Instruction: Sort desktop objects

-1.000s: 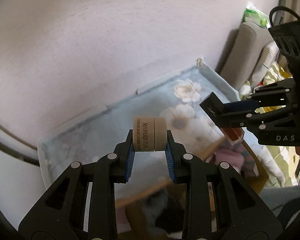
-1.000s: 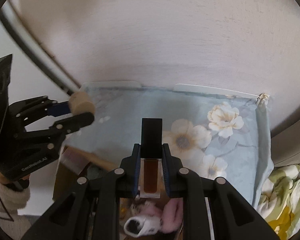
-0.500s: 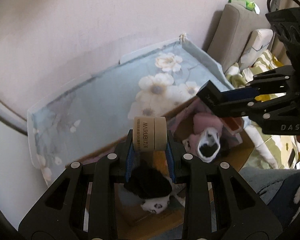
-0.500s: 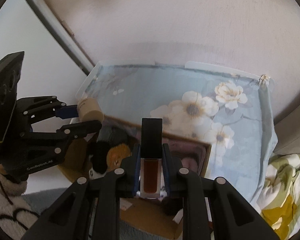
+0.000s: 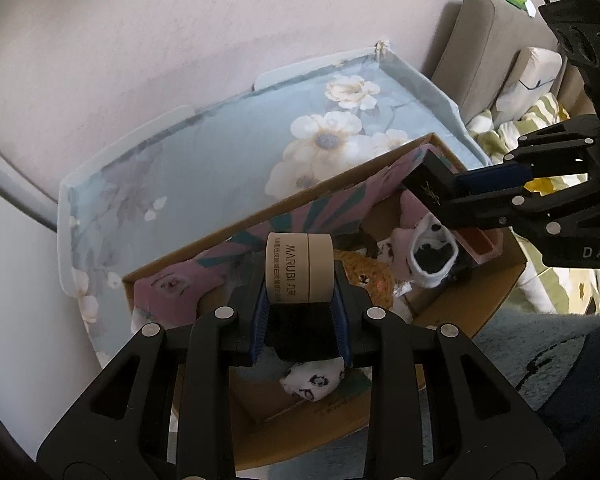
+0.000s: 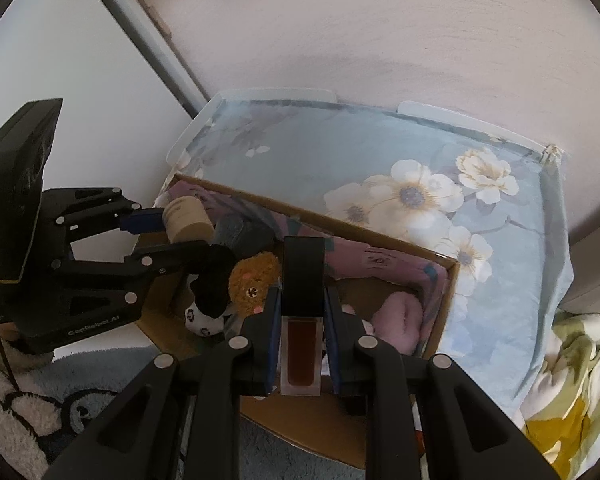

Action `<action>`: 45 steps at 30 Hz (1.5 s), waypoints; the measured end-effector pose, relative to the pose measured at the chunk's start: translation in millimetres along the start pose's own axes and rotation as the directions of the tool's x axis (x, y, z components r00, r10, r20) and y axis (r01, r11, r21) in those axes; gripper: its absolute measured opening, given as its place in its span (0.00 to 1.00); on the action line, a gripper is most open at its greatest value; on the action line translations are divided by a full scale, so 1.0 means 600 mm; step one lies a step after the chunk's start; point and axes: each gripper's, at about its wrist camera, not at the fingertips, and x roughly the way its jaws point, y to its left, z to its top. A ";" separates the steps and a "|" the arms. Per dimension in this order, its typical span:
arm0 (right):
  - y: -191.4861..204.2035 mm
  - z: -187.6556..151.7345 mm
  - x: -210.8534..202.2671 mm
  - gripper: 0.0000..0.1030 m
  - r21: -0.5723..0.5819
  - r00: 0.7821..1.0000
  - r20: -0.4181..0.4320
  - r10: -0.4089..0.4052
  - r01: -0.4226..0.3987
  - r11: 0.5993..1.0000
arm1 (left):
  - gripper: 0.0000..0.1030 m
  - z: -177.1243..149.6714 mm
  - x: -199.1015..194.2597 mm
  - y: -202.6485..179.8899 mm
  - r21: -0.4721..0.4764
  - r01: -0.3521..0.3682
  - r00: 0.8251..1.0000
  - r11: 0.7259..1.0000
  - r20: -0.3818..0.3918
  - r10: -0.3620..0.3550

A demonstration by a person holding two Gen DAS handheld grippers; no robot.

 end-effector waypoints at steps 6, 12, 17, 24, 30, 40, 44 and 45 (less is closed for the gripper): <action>0.003 0.000 0.013 0.19 0.000 0.999 -0.027 0.018 -0.018 1.000 | 0.31 -0.005 0.019 0.012 -0.051 0.012 0.998 0.999 -0.059 -0.015; -0.003 0.000 0.005 0.84 0.033 1.000 0.005 0.024 -0.024 0.999 | 1.00 -0.011 0.025 0.014 -0.081 -0.004 0.999 0.997 -0.046 0.000; -0.015 0.002 0.003 0.85 0.058 1.000 0.010 0.009 -0.010 0.998 | 1.00 -0.009 0.025 0.016 -0.087 -0.030 0.999 0.996 -0.038 0.027; -0.019 0.001 -0.002 0.86 0.055 0.999 0.030 0.011 -0.013 0.998 | 1.00 -0.004 0.009 0.021 -0.115 -0.055 0.998 0.992 -0.024 0.052; -0.017 -0.001 0.000 0.86 0.060 0.999 0.033 0.018 -0.020 0.998 | 1.00 -0.003 -0.005 0.028 -0.152 -0.077 0.997 0.985 -0.016 0.075; -0.022 0.021 -0.029 0.86 0.137 0.993 0.076 -0.094 0.083 0.987 | 1.00 0.019 -0.053 0.061 -0.281 -0.103 0.992 0.954 0.045 0.120; -0.021 0.033 -0.042 0.86 0.187 0.977 0.099 -0.187 0.166 0.968 | 1.00 0.038 -0.071 0.078 -0.377 -0.099 0.986 0.921 0.084 0.141; -0.022 0.037 -0.045 0.86 0.199 0.973 0.104 -0.206 0.183 0.963 | 1.00 0.044 -0.075 0.081 -0.396 -0.101 0.984 0.913 0.095 0.150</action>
